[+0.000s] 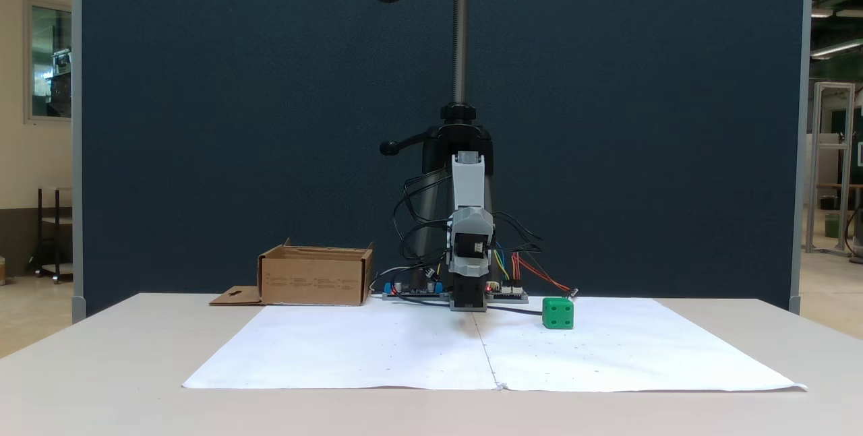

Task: Grasp a green dice and put it in the bin.

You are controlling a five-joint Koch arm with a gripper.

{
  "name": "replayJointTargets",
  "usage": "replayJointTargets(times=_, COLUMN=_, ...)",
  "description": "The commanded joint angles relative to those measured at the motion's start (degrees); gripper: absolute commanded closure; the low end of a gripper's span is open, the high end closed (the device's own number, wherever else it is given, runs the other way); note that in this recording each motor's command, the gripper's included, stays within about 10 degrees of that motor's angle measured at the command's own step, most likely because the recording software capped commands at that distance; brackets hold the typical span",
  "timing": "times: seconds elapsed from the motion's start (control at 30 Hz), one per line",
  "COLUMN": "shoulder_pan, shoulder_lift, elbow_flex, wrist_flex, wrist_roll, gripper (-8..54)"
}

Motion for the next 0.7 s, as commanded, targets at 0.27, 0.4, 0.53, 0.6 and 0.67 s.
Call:
replayJointTargets(times=0.27, shoulder_pan=0.9, shoulder_lift=5.8, elbow_flex=3.5, wrist_flex=-7.7, wrist_roll=-4.1, gripper=1.1)
replayJointTargets(times=0.4, shoulder_pan=0.9, shoulder_lift=5.8, elbow_flex=3.5, wrist_flex=-7.7, wrist_roll=-4.2, gripper=1.1)
replayJointTargets(times=0.53, shoulder_pan=0.9, shoulder_lift=5.7, elbow_flex=3.5, wrist_flex=-7.7, wrist_roll=-4.2, gripper=1.1)
replayJointTargets(times=0.6, shoulder_pan=0.9, shoulder_lift=5.7, elbow_flex=3.5, wrist_flex=-7.7, wrist_roll=-4.2, gripper=1.1)
replayJointTargets(times=0.67, shoulder_pan=0.9, shoulder_lift=5.7, elbow_flex=3.5, wrist_flex=-7.6, wrist_roll=-4.2, gripper=1.1)
